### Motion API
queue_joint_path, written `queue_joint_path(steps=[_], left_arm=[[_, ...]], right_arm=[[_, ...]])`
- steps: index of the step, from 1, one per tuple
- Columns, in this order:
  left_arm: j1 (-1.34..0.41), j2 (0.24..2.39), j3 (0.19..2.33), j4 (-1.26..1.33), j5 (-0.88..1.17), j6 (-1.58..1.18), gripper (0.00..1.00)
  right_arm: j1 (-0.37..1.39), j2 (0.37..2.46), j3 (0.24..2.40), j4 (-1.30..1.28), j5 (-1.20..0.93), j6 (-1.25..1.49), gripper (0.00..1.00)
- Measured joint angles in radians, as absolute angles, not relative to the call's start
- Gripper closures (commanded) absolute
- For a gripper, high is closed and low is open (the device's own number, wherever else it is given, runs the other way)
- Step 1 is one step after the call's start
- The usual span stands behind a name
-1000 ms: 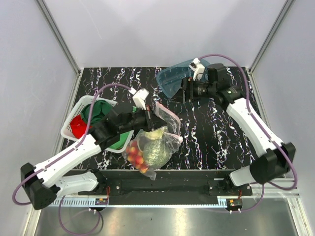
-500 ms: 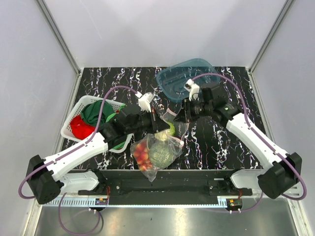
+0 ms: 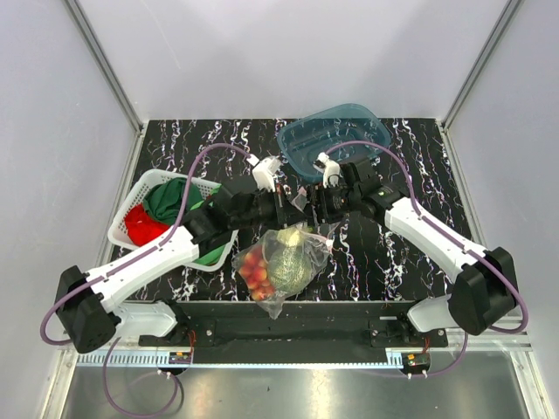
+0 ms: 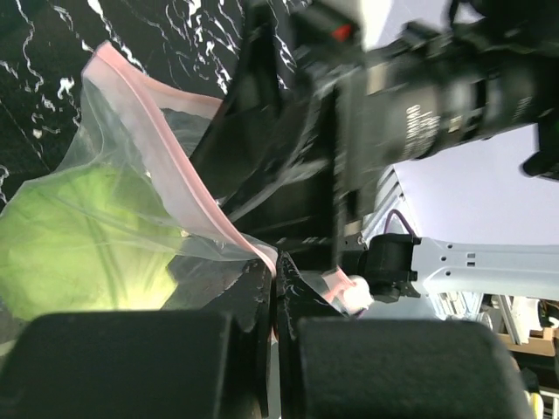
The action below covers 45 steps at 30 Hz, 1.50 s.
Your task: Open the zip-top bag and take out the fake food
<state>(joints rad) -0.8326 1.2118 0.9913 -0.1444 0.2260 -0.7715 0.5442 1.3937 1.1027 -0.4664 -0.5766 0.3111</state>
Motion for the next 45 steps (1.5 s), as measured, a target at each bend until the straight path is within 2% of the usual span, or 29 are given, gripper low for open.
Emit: queue_joint_path(steps=[6, 21, 25, 28, 30, 35, 36, 39, 41, 42, 43, 45], left_arm=[[-0.833, 1.246, 1.057, -0.214, 0.200, -0.740, 1.00], [-0.754, 1.319, 1.142, -0.313, 0.144, -0.715, 1.00], [-0.752, 1.332, 1.159, -0.323, 0.145, -0.710, 1.00], [-0.752, 1.334, 1.161, -0.327, 0.147, -0.710, 1.00], [-0.752, 1.338, 1.162, -0.327, 0.149, -0.710, 1.00], [-0.752, 1.340, 1.161, -0.330, 0.152, -0.711, 1.00], [-0.751, 1.340, 1.161, -0.329, 0.154, -0.711, 1.00], [-0.751, 1.336, 1.147, -0.319, 0.162, -0.714, 1.00], [-0.751, 1.328, 1.127, -0.302, 0.165, -0.717, 1.00], [-0.751, 1.324, 1.119, -0.295, 0.165, -0.718, 1.00], [-0.751, 1.320, 1.113, -0.290, 0.165, -0.719, 1.00], [-0.751, 1.313, 1.104, -0.282, 0.165, -0.720, 1.00]], right_arm=[[0.546, 1.393, 1.089, -0.461, -0.561, 0.303, 0.22], [0.548, 1.350, 1.011, -0.476, -0.511, 0.265, 0.18], [0.548, 1.351, 0.999, -0.475, -0.513, 0.253, 0.21], [0.548, 1.353, 0.992, -0.472, -0.519, 0.245, 0.37], [0.548, 1.355, 0.991, -0.472, -0.524, 0.236, 0.55], [0.549, 1.375, 0.989, -0.472, -0.543, 0.221, 0.64], [0.549, 1.378, 0.989, -0.473, -0.543, 0.221, 0.73], [0.549, 1.380, 0.991, -0.477, -0.543, 0.218, 0.78], [0.549, 1.380, 0.997, -0.480, -0.544, 0.218, 0.71], [0.549, 1.380, 1.002, -0.484, -0.545, 0.219, 0.66], [0.549, 1.381, 1.008, -0.489, -0.548, 0.220, 0.56], [0.550, 1.382, 1.018, -0.493, -0.550, 0.226, 0.50]])
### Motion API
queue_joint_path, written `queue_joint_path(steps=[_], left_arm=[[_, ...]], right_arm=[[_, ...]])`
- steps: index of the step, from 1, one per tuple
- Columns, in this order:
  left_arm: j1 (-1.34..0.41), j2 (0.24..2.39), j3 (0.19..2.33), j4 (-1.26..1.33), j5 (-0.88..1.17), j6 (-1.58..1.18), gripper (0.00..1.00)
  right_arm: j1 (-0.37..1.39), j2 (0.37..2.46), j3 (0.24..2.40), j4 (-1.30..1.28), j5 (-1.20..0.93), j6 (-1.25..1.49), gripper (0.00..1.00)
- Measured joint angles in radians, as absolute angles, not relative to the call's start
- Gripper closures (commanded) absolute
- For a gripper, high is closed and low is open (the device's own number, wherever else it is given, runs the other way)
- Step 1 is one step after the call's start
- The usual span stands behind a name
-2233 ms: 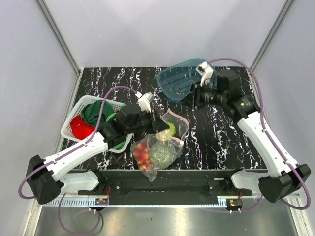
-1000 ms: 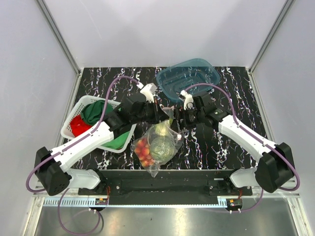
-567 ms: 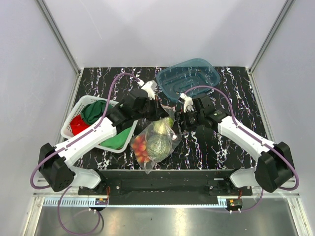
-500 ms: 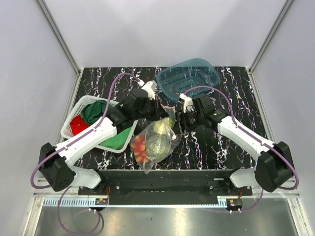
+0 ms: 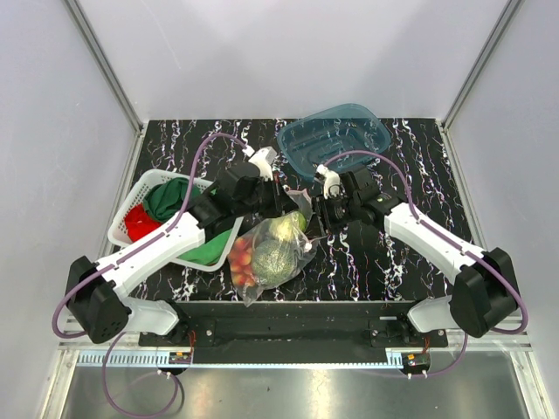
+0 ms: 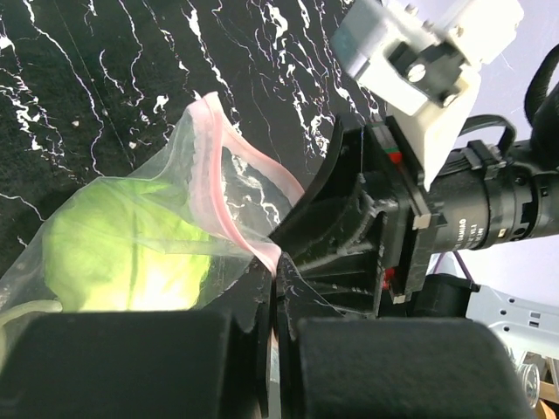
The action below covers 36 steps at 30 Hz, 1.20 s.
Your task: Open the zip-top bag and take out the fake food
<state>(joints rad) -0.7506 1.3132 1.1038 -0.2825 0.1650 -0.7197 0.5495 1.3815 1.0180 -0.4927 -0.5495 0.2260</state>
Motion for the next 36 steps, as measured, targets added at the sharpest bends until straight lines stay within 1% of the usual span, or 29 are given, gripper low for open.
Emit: queue_joint_path(steps=[1, 2, 4, 5, 8, 12, 13, 14, 17, 24, 29, 30, 31, 33, 36], left_arm=[[-0.750, 1.312, 1.103, -0.282, 0.166, -0.720, 1.00], [-0.750, 1.312, 1.103, -0.278, 0.170, -0.719, 1.00], [-0.749, 1.312, 1.103, -0.268, 0.178, -0.720, 1.00], [-0.749, 1.312, 1.103, -0.262, 0.183, -0.722, 1.00], [-0.749, 1.312, 1.103, -0.237, 0.210, -0.731, 1.00], [-0.741, 1.328, 1.104, -0.209, 0.223, -0.733, 1.00], [-0.737, 1.336, 1.105, -0.205, 0.222, -0.733, 1.00], [-0.733, 1.348, 1.110, -0.204, 0.220, -0.733, 1.00], [-0.726, 1.393, 1.132, -0.200, 0.213, -0.732, 1.00], [-0.726, 1.476, 1.162, -0.217, 0.195, -0.723, 1.00], [-0.728, 1.496, 1.165, -0.231, 0.166, -0.720, 1.00], [-0.730, 1.496, 1.166, -0.234, 0.160, -0.716, 1.00], [-0.736, 1.496, 1.169, -0.240, 0.149, -0.711, 1.00], [-0.747, 1.496, 1.174, -0.252, 0.135, -0.702, 1.00], [-0.761, 1.502, 1.177, -0.253, 0.130, -0.689, 1.00]], right_arm=[[0.550, 1.382, 1.022, -0.493, -0.548, 0.229, 0.42], [0.550, 1.382, 1.023, -0.486, -0.547, 0.235, 0.38], [0.550, 1.382, 1.022, -0.462, -0.543, 0.259, 0.34], [0.550, 1.382, 1.021, -0.444, -0.542, 0.273, 0.27], [0.550, 1.386, 1.020, -0.384, -0.536, 0.327, 0.22], [0.550, 1.415, 1.020, -0.326, -0.535, 0.374, 0.18], [0.550, 1.427, 1.020, -0.317, -0.535, 0.382, 0.14], [0.550, 1.438, 1.019, -0.310, -0.535, 0.390, 0.07], [0.550, 1.469, 1.013, -0.294, -0.532, 0.402, 0.01], [0.548, 1.505, 0.978, -0.249, -0.494, 0.416, 0.00], [0.550, 1.526, 0.973, -0.245, -0.463, 0.416, 0.00], [0.552, 1.522, 0.968, -0.242, -0.453, 0.416, 0.01], [0.554, 1.517, 0.964, -0.242, -0.444, 0.415, 0.05], [0.559, 1.501, 0.956, -0.250, -0.424, 0.411, 0.08], [0.565, 1.476, 0.945, -0.271, -0.400, 0.409, 0.09]])
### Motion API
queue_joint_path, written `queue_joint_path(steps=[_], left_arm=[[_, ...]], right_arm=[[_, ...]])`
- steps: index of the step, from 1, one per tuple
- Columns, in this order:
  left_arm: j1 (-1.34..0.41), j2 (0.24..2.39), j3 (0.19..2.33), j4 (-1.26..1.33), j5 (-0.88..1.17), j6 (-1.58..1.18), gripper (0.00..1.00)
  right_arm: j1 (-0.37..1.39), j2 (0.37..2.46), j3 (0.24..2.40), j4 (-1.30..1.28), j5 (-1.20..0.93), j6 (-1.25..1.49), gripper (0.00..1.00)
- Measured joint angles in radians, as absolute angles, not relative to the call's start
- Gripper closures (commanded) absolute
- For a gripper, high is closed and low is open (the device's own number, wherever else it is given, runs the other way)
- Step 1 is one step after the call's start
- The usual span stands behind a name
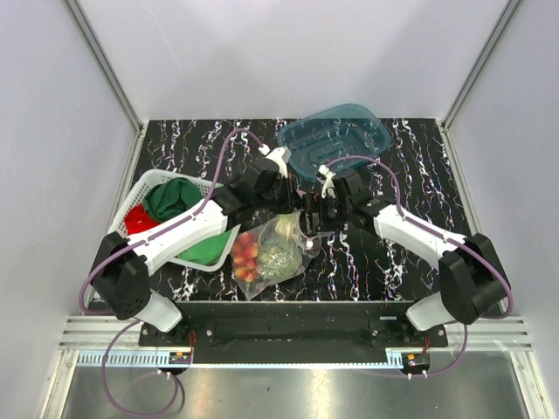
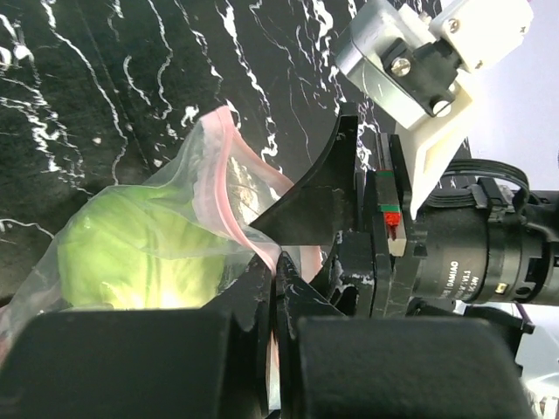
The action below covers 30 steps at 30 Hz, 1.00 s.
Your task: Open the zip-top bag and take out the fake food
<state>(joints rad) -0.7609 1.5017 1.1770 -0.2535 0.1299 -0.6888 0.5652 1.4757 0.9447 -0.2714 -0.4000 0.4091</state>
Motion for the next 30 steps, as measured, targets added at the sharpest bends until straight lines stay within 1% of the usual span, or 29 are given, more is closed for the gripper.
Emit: queue_joint_path(steps=[5, 6, 7, 8, 9, 12, 13, 14, 15, 16, 20, 23, 25, 26, 27, 28, 30], left_arm=[[-0.785, 1.539, 1.169, -0.227, 0.160, -0.691, 1.00], [-0.788, 1.548, 1.163, -0.212, 0.169, -0.694, 1.00], [-0.791, 1.557, 1.155, -0.197, 0.178, -0.698, 1.00], [-0.793, 1.568, 1.147, -0.184, 0.187, -0.703, 1.00], [-0.794, 1.575, 1.142, -0.172, 0.195, -0.707, 1.00], [-0.799, 1.605, 1.127, -0.135, 0.226, -0.722, 1.00], [-0.801, 1.613, 1.122, -0.123, 0.234, -0.728, 1.00], [-0.802, 1.619, 1.118, -0.113, 0.238, -0.733, 1.00], [-0.805, 1.623, 1.115, -0.109, 0.240, -0.735, 1.00], [-0.806, 1.626, 1.108, -0.101, 0.240, -0.738, 1.00], [-0.809, 1.626, 1.083, -0.093, 0.248, -0.753, 1.00], [-0.814, 1.626, 1.072, -0.088, 0.249, -0.755, 1.00], [-0.814, 1.626, 1.066, -0.086, 0.247, -0.757, 1.00], [-0.813, 1.626, 1.061, -0.083, 0.245, -0.759, 1.00], [-0.813, 1.626, 1.056, -0.078, 0.244, -0.761, 1.00], [-0.814, 1.626, 1.050, -0.071, 0.244, -0.764, 1.00], [-0.820, 1.622, 1.037, -0.051, 0.244, -0.769, 1.00]], right_arm=[[0.570, 1.427, 0.871, -0.295, -0.367, 0.407, 0.21], [0.571, 1.423, 0.857, -0.299, -0.368, 0.406, 0.25], [0.573, 1.419, 0.841, -0.303, -0.369, 0.405, 0.26], [0.574, 1.416, 0.822, -0.305, -0.371, 0.404, 0.29], [0.575, 1.416, 0.809, -0.307, -0.373, 0.403, 0.37], [0.577, 1.416, 0.767, -0.311, -0.391, 0.398, 0.38], [0.577, 1.416, 0.758, -0.309, -0.400, 0.398, 0.38], [0.577, 1.416, 0.749, -0.303, -0.412, 0.398, 0.35], [0.577, 1.416, 0.741, -0.293, -0.421, 0.399, 0.29], [0.576, 1.415, 0.731, -0.280, -0.433, 0.400, 0.21], [0.576, 1.413, 0.681, -0.234, -0.462, 0.410, 0.13], [0.576, 1.414, 0.661, -0.206, -0.471, 0.415, 0.13], [0.576, 1.427, 0.657, -0.186, -0.480, 0.416, 0.20], [0.576, 1.435, 0.657, -0.177, -0.485, 0.417, 0.39], [0.576, 1.439, 0.657, -0.172, -0.490, 0.416, 0.47], [0.577, 1.441, 0.657, -0.164, -0.499, 0.424, 0.52], [0.579, 1.435, 0.657, -0.153, -0.505, 0.422, 0.57]])
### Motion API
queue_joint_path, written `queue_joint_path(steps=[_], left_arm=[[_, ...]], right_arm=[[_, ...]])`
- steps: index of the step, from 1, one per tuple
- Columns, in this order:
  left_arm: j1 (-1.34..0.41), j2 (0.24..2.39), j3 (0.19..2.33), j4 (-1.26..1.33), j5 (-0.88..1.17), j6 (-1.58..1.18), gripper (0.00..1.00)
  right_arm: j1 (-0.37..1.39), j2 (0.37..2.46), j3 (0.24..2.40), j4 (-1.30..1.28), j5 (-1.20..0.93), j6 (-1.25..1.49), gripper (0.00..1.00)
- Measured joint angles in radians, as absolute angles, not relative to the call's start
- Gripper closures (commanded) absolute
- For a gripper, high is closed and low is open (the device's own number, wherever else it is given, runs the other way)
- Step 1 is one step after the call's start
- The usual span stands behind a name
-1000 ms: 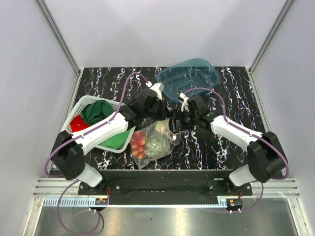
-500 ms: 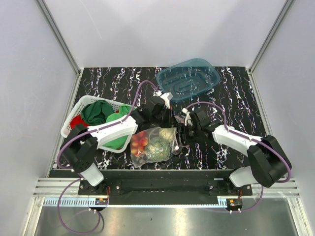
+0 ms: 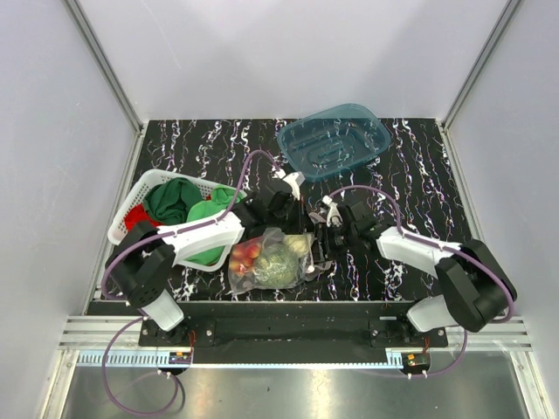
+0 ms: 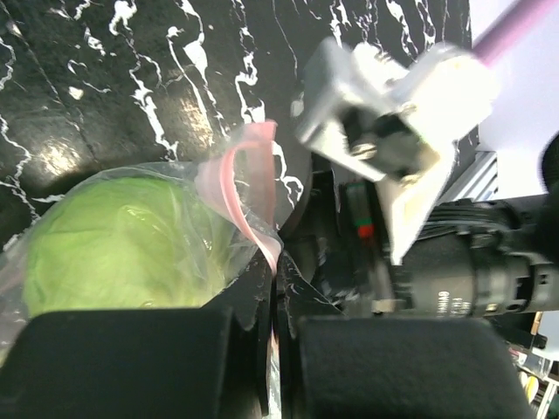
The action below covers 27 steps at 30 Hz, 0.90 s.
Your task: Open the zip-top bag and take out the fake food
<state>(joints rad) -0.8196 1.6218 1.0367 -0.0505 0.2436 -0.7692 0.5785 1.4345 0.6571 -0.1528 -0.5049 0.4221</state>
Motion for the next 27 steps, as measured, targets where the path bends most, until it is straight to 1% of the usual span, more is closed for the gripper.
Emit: queue_joint_path(steps=[2, 3, 4, 6, 7, 9, 10, 12, 13, 15, 17, 22, 25, 26, 27], left_arm=[[-0.822, 1.613, 1.027, -0.045, 0.244, -0.774, 1.00], [-0.823, 1.606, 1.020, -0.042, 0.244, -0.776, 1.00], [-0.824, 1.597, 1.016, -0.041, 0.244, -0.780, 1.00], [-0.826, 1.589, 1.012, -0.036, 0.244, -0.780, 1.00], [-0.826, 1.583, 1.009, -0.035, 0.244, -0.780, 1.00], [-0.826, 1.565, 1.004, -0.035, 0.245, -0.783, 1.00], [-0.826, 1.556, 1.003, -0.035, 0.245, -0.786, 1.00], [-0.826, 1.537, 1.003, -0.035, 0.247, -0.788, 1.00], [-0.826, 1.523, 1.001, -0.034, 0.247, -0.791, 1.00], [-0.826, 1.490, 0.992, -0.033, 0.247, -0.795, 1.00], [-0.826, 1.457, 0.990, -0.035, 0.249, -0.798, 1.00], [-0.831, 1.435, 0.991, -0.029, 0.251, -0.806, 1.00], [-0.838, 1.438, 0.998, -0.044, 0.249, -0.805, 1.00], [-0.838, 1.441, 1.004, -0.055, 0.249, -0.805, 1.00], [-0.838, 1.444, 1.007, -0.060, 0.247, -0.805, 1.00]], right_arm=[[0.578, 1.408, 0.658, -0.152, -0.506, 0.425, 0.57], [0.579, 1.389, 0.658, -0.163, -0.501, 0.425, 0.43], [0.580, 1.370, 0.658, -0.179, -0.494, 0.424, 0.34], [0.582, 1.328, 0.669, -0.233, -0.469, 0.417, 0.25], [0.583, 1.308, 0.682, -0.272, -0.448, 0.409, 0.24], [0.585, 1.283, 0.719, -0.336, -0.412, 0.391, 0.25], [0.585, 1.272, 0.741, -0.362, -0.397, 0.382, 0.35], [0.585, 1.250, 0.771, -0.395, -0.382, 0.365, 0.45], [0.585, 1.243, 0.779, -0.401, -0.385, 0.362, 0.55], [0.585, 1.237, 0.785, -0.402, -0.408, 0.364, 0.65], [0.585, 1.244, 0.785, -0.398, -0.439, 0.374, 0.70], [0.586, 1.302, 0.780, -0.359, -0.507, 0.387, 0.69], [0.585, 1.319, 0.768, -0.334, -0.536, 0.394, 0.71], [0.585, 1.320, 0.762, -0.325, -0.543, 0.398, 0.70], [0.585, 1.324, 0.758, -0.315, -0.545, 0.401, 0.57]])
